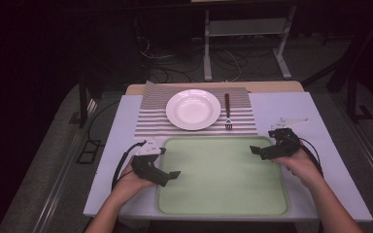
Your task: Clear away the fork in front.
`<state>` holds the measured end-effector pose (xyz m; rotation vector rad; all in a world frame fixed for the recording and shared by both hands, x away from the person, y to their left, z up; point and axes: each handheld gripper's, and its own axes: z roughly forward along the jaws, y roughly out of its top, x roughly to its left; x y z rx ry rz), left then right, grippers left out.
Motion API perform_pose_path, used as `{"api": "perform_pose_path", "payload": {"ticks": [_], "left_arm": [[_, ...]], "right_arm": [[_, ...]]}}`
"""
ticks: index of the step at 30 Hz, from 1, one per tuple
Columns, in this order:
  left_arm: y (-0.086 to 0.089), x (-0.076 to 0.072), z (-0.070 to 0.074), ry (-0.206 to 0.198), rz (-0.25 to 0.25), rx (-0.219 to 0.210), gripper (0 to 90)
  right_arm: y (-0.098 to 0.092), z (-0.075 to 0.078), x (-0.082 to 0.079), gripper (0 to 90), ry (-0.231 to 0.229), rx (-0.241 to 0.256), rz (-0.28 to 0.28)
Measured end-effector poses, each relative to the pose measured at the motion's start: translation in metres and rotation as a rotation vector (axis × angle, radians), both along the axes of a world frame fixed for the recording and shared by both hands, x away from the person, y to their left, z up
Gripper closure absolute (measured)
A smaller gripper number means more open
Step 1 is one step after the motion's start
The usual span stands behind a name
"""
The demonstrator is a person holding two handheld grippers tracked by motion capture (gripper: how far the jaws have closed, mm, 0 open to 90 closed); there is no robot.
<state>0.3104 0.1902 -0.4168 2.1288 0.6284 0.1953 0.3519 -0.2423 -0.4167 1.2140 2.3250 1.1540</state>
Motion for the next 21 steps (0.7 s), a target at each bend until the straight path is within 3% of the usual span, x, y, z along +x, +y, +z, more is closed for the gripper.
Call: {"api": "perform_pose_path", "payload": {"ticks": [19, 21], "left_arm": [[0.002, 0.0, 0.001, -0.005, 0.011, -0.007, 0.0], [0.002, -0.001, 0.001, -0.005, 0.007, -0.009, 0.0]], "right_arm": [[0.015, 0.007, 0.037, 0.5, 0.014, 0.018, -0.021], [0.016, 0.007, 0.04, 3.7, 0.016, 0.02, -0.03]]}}
